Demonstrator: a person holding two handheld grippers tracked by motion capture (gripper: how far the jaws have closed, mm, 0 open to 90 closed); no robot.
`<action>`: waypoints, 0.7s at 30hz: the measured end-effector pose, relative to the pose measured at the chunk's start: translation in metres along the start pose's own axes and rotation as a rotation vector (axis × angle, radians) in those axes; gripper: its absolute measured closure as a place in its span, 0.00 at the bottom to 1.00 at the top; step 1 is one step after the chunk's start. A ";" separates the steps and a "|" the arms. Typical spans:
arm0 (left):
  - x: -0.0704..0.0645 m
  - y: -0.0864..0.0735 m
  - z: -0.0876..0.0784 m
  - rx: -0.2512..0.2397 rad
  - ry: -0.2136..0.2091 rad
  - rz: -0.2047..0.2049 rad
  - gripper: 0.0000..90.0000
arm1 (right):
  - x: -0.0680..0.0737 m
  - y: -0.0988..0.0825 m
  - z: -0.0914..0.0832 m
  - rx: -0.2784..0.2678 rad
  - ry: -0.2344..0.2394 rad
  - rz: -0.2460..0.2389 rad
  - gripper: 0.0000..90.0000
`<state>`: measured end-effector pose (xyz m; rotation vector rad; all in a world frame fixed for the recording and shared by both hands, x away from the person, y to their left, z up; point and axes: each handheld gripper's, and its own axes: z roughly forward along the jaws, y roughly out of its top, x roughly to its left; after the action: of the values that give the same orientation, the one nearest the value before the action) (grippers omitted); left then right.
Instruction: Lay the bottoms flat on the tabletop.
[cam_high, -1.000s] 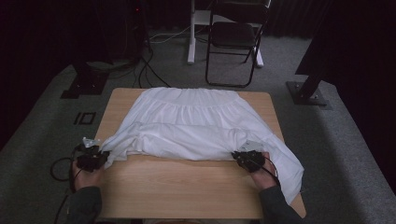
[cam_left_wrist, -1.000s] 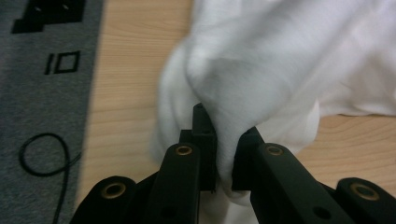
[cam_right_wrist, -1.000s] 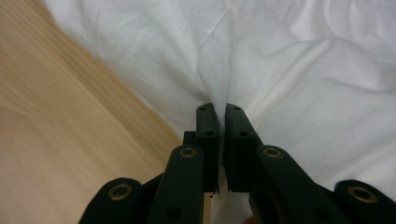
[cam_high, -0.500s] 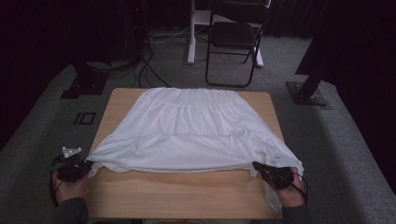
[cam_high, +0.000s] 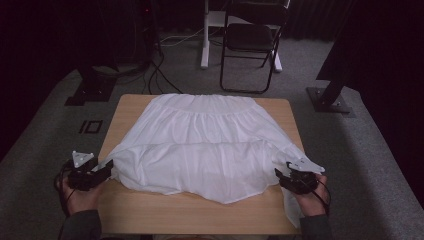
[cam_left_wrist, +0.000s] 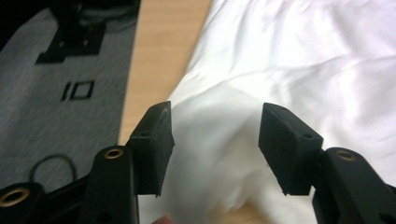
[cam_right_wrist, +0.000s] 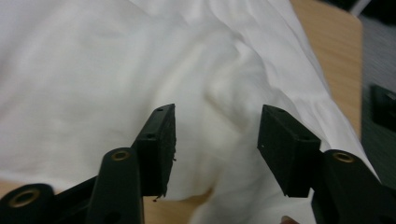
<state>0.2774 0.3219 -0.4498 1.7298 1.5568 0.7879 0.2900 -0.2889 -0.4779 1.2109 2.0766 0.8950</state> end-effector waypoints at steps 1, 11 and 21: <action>0.000 0.000 0.000 0.000 0.000 0.000 0.48 | 0.000 0.000 0.000 0.000 0.000 0.000 0.50; -0.066 -0.007 0.040 0.110 -0.171 0.131 0.47 | -0.015 -0.014 0.034 0.098 -0.083 0.075 0.87; -0.128 -0.030 0.075 0.220 -0.273 0.256 0.51 | -0.029 -0.016 0.009 0.059 -0.067 0.087 0.96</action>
<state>0.3066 0.1902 -0.5187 2.1279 1.2917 0.4848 0.3010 -0.3186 -0.4914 1.3531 2.0236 0.8260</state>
